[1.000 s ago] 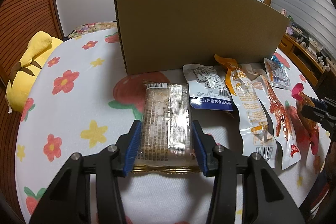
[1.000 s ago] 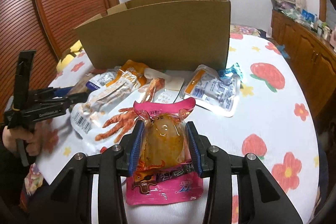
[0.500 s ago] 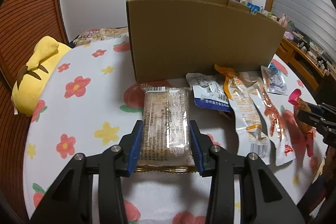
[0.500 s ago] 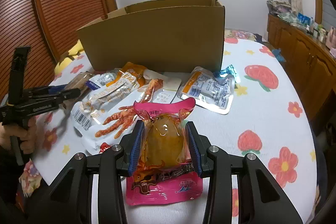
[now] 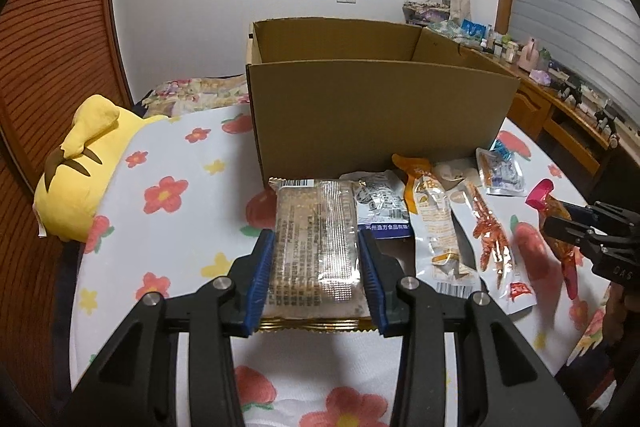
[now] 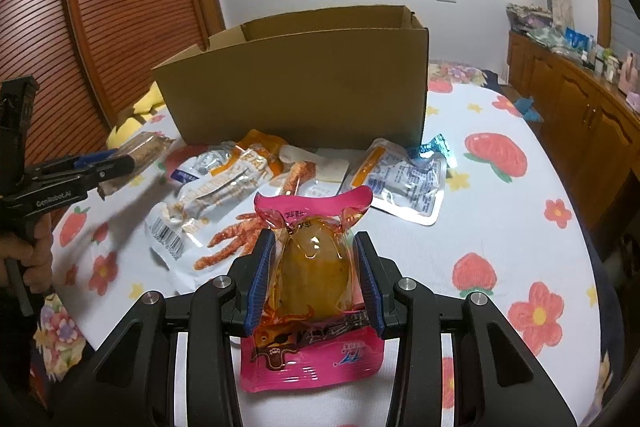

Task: Organize snacks
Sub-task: 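Lift both packets and carry them over the open box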

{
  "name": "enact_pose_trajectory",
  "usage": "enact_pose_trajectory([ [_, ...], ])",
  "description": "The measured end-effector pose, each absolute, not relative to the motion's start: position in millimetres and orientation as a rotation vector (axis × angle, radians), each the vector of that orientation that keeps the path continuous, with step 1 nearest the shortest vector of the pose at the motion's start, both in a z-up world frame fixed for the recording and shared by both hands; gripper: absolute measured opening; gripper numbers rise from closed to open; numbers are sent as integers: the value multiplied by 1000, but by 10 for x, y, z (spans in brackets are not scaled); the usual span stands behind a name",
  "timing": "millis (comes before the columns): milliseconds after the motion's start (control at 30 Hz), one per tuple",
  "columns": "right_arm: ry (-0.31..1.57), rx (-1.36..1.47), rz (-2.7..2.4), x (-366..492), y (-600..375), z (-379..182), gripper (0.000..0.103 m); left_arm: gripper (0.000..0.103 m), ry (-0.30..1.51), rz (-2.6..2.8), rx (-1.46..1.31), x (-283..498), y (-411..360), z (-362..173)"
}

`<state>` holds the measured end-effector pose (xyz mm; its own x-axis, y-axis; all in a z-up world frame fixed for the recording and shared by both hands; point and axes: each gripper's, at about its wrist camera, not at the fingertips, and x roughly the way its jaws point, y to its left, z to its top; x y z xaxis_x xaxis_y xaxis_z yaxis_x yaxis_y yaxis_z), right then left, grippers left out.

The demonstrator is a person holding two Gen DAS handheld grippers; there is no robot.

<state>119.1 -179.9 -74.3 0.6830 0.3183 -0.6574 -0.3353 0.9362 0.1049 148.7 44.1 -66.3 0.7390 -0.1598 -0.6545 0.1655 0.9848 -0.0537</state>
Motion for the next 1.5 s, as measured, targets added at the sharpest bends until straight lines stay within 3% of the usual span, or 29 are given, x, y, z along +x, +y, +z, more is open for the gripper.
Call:
enact_pose_trajectory([
  [467, 665, -52, 393, 1207, -1704, -445, 40, 40, 638, -223, 41, 1441, 298, -264],
  [967, 555, -140, 456, 1714, -1501, 155, 40, 40, 567, -247, 67, 1942, 217, 222],
  [1500, 515, -189, 465, 2469, -1449, 349, 40, 40, 589, -232, 92, 2715, 111, 212],
])
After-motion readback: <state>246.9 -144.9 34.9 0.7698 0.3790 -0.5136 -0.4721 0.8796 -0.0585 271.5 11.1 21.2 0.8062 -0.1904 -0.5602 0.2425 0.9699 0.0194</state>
